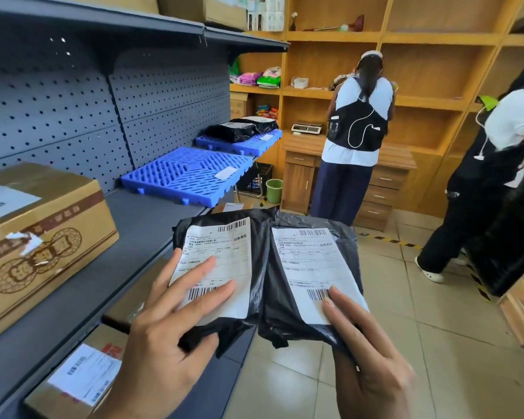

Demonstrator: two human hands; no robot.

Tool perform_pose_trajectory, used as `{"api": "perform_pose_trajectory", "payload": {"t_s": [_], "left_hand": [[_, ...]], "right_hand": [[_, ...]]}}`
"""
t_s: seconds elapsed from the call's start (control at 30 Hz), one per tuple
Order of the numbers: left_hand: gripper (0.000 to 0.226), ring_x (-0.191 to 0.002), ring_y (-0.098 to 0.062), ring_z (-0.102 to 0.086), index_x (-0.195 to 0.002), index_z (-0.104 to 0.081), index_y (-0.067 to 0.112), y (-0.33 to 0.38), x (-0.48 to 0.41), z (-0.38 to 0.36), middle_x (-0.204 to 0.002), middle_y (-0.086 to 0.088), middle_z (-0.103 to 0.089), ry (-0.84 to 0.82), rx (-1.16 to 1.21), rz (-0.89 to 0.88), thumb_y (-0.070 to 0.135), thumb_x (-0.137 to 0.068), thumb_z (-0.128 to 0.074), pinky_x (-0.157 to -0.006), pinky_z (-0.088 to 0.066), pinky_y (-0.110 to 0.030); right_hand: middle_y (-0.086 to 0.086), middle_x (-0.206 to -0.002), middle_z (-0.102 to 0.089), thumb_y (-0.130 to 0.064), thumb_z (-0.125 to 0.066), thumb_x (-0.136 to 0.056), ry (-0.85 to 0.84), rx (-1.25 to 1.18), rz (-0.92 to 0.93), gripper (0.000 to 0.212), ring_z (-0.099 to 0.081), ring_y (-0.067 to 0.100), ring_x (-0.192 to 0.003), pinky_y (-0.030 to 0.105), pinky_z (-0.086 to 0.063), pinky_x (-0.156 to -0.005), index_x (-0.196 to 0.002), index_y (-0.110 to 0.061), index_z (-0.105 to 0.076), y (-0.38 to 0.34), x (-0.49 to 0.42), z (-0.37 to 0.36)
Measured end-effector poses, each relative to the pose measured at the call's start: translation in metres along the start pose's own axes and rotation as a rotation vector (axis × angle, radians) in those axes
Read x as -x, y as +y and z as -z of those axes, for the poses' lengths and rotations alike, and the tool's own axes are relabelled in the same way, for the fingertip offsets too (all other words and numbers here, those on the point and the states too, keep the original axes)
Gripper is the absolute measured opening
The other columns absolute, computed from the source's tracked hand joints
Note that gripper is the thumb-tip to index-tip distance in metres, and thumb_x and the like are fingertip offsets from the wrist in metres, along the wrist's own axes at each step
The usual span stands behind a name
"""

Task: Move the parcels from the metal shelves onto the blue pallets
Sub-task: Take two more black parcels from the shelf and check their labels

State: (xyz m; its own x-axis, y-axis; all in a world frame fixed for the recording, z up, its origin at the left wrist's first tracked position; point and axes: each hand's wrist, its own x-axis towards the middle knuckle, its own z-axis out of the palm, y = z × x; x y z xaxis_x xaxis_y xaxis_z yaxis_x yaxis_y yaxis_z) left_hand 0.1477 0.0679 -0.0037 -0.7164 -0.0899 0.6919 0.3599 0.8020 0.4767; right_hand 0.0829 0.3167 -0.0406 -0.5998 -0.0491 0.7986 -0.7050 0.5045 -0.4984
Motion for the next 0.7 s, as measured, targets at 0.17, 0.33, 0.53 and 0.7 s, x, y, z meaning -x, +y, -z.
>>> {"api": "perform_pose_trajectory", "payload": {"t_s": [0.17,0.33,0.53,0.7], "left_hand": [[0.063,-0.149,-0.03,-0.035,-0.124,-0.071,0.026,-0.004,-0.032,-0.033,-0.144,0.004,-0.058,0.018,-0.061,0.03,0.002,-0.066,-0.069,-0.104,-0.049,-0.032],[0.066,-0.149,-0.029,-0.034,-0.125,-0.071,0.026,0.004,-0.075,-0.074,-0.144,0.004,-0.058,0.035,-0.086,0.052,0.001,-0.064,-0.07,-0.11,-0.041,-0.02],[0.066,-0.149,-0.03,-0.035,-0.126,-0.07,0.024,0.01,-0.126,-0.122,-0.146,0.004,-0.057,0.026,-0.119,0.088,0.002,-0.065,-0.071,-0.106,-0.049,-0.04],[0.077,-0.15,-0.028,-0.032,-0.129,-0.068,0.024,0.006,-0.165,-0.164,-0.147,0.004,-0.056,0.032,-0.163,0.067,-0.018,-0.066,-0.077,-0.112,-0.042,-0.025]], "right_hand": [[-0.005,-0.126,-0.072,-0.01,-0.068,-0.089,-0.016,-0.065,0.02,0.024,-0.067,-0.002,-0.109,0.005,-0.047,-0.087,-0.109,-0.018,-0.081,0.045,-0.035,-0.013],[-0.005,-0.126,-0.072,-0.011,-0.067,-0.088,-0.007,-0.103,0.039,0.024,-0.066,-0.002,-0.109,0.006,-0.047,-0.087,-0.107,-0.017,-0.081,0.094,-0.083,-0.016],[-0.003,-0.124,-0.073,-0.007,-0.07,-0.087,-0.009,-0.119,0.051,0.023,-0.067,0.0,-0.104,0.006,-0.047,-0.085,-0.105,-0.016,-0.082,0.155,-0.133,-0.022],[-0.001,-0.125,-0.073,-0.005,-0.072,-0.086,-0.001,-0.154,0.065,0.024,-0.07,0.004,-0.107,0.01,-0.049,-0.09,-0.106,-0.013,-0.081,0.202,-0.171,-0.026]]}}
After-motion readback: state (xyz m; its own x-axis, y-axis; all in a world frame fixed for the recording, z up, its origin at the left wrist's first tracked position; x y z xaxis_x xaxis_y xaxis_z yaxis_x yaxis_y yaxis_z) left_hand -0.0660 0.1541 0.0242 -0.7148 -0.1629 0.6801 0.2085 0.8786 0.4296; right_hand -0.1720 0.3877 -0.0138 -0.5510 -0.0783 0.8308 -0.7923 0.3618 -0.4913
